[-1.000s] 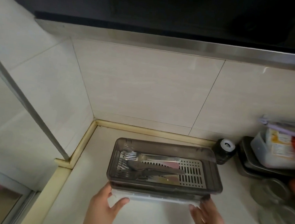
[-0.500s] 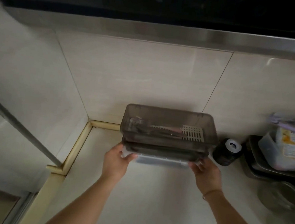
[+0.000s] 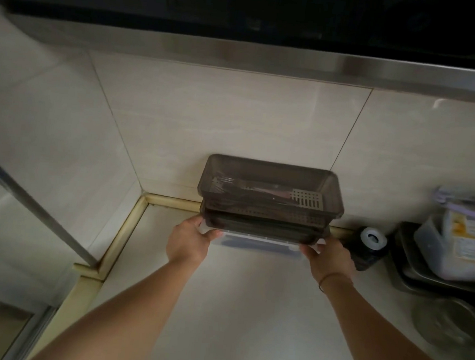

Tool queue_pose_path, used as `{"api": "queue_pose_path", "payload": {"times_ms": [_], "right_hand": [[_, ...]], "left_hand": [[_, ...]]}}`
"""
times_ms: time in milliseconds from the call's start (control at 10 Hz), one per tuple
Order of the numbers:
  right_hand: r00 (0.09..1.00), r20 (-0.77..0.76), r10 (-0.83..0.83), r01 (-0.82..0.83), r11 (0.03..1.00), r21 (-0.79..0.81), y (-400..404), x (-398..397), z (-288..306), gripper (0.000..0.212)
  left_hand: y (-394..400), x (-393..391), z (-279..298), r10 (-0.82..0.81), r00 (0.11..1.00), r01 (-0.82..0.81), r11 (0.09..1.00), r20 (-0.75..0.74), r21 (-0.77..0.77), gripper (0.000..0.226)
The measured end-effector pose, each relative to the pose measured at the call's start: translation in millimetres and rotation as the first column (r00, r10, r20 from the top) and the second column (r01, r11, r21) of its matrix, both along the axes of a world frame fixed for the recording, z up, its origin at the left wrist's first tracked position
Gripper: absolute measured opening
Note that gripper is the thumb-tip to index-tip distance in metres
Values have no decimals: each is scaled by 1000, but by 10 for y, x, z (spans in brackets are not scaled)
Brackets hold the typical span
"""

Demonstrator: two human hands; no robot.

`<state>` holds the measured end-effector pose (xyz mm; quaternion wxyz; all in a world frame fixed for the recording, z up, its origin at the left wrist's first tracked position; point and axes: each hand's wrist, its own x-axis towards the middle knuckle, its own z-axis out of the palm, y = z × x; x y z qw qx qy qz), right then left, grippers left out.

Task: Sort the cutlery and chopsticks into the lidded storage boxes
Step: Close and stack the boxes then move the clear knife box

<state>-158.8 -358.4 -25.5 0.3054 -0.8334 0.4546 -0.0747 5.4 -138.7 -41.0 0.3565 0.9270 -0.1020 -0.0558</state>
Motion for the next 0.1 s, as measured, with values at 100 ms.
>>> {"api": "queue_pose_path", "payload": {"times_ms": [100], "right_hand": [[999,5,49,-49,999,-4,12,-47,-15,42]], "left_hand": [[21,-61,-48,-19,1000,17,998,-25,-62,51]]}}
